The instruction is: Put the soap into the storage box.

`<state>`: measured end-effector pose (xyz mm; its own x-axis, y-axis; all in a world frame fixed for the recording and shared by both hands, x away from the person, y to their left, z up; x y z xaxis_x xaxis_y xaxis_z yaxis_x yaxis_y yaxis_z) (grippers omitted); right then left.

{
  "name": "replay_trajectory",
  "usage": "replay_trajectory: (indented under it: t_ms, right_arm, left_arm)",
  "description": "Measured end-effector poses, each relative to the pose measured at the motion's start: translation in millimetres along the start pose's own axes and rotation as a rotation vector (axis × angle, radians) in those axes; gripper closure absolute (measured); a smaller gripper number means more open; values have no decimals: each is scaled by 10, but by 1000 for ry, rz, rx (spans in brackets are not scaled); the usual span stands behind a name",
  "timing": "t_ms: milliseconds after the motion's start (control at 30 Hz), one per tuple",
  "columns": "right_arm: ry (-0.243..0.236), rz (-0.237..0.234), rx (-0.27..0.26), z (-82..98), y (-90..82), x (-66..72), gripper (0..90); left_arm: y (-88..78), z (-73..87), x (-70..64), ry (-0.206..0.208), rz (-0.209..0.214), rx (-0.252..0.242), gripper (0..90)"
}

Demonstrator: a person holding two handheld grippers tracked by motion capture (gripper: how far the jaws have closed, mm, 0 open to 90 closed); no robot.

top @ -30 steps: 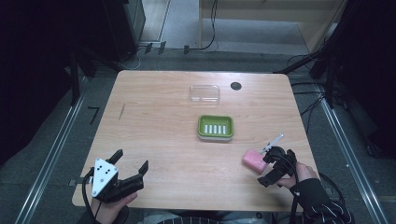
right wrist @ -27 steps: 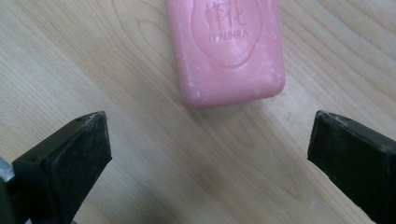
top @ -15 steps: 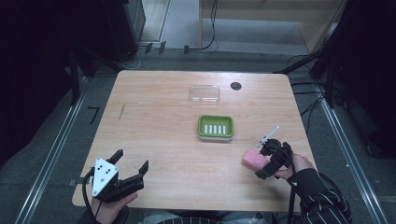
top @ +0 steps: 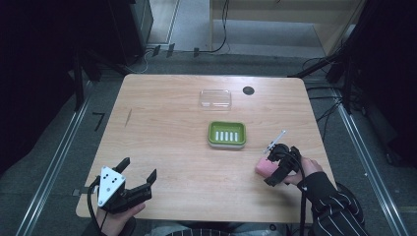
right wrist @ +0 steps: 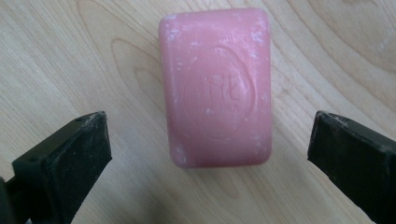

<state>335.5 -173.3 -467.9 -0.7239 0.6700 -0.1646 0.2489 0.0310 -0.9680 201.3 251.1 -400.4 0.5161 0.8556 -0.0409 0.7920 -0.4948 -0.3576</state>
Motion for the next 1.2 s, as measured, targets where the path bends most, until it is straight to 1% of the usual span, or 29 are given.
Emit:
replay_trajectory:
  t_ms: [67,133,167,233,333,500,633,667,700,767,800,867,900,967,1000,1033,1067,1167,1200]
  right_arm:
    - [-13,2,0,-33,16,-7,0]
    - [-10,4,0,-40,17,-5,0]
    - [-20,-1,0,-52,21,-5,0]
    - [-19,-4,1,-74,32,3,0]
    - [-43,1,12,-112,54,-2,0]
    - [-54,8,23,-155,92,9,0]
    - [-72,18,36,-196,123,21,0]
    - [-82,14,36,-202,131,19,1]
    - [-80,16,39,-210,143,24,5]
    - [-83,22,46,-220,158,23,27]
    - [-94,18,45,-226,164,21,36]
    - [-88,22,50,-237,170,26,64]
    - [-93,25,47,-243,173,21,74]
    - [-96,27,47,-260,179,32,105]
    - [-105,28,46,-276,183,38,142]
    - [-105,28,46,-276,183,38,142]
    - [-109,32,54,-283,189,44,171]
    - [-111,30,57,-286,193,46,194]
    - [-119,31,59,-287,195,45,206]
  left_arm:
    - [1,0,-1,0,0,0,136]
    - [2,0,-1,0,-1,1,136]
    - [2,0,-1,0,-1,2,136]
    - [3,-1,-1,1,1,5,136]
    - [5,-1,-3,3,2,6,136]
    - [5,-1,-1,0,-2,7,136]
    - [10,-1,-5,1,-3,12,136]
    - [11,-1,-6,1,-2,12,136]
    - [10,-1,-6,1,-3,12,136]
    - [9,-1,-3,0,-3,11,136]
    - [8,-1,-1,1,-3,11,136]
    - [11,-1,-2,1,-3,12,136]
    - [10,-2,-4,2,-4,15,136]
    - [14,-1,-6,3,-3,14,136]
    - [14,-1,-5,3,-4,15,136]
    - [13,-1,-4,3,-5,15,136]
    - [11,-1,-4,3,-7,16,136]
    - [11,-1,-3,2,-7,16,136]
    - [11,-1,-2,2,-7,16,136]
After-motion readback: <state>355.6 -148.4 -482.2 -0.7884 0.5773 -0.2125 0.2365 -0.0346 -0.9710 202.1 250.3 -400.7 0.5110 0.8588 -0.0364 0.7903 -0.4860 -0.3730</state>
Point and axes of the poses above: each handheld gripper's, and its own axes: y roughly forward along the jaws, z roughly out of its underside, x roughly to its left, the point moved 2 cm from there along y, roughly forward along the jaws, and after that the axes turned 12 degrees about z, right-handed, at the moved point
